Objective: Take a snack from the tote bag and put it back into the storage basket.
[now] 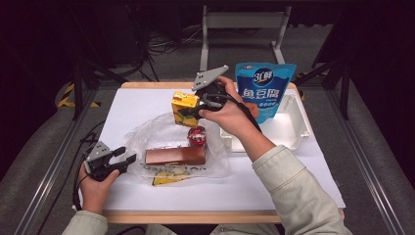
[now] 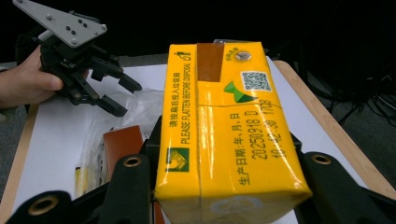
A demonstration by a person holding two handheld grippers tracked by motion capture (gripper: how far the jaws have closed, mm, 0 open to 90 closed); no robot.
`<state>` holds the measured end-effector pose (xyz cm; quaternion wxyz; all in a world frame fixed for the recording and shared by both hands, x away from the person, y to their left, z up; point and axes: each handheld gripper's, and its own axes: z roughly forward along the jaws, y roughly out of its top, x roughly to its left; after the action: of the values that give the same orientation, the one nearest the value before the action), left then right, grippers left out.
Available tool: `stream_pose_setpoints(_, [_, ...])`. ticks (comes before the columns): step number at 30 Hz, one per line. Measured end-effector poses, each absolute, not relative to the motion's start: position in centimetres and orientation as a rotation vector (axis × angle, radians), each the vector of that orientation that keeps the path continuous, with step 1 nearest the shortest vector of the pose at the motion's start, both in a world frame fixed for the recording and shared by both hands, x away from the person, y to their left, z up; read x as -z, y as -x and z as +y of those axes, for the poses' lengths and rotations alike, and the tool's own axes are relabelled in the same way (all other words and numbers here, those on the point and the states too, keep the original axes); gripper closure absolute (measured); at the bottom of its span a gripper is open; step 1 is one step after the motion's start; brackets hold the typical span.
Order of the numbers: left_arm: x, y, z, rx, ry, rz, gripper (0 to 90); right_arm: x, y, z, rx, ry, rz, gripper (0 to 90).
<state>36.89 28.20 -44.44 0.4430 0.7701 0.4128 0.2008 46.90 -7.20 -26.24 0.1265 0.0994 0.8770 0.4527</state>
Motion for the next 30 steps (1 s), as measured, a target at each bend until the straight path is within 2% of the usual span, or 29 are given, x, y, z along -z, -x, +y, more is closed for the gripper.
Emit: stream_pose_setpoints(30, [44.5, -37.0, 28.1, -0.499, -1.917, 1.025, 44.0, 25.7, -48.6, -14.0, -1.274, -0.411, 2.482, 54.7])
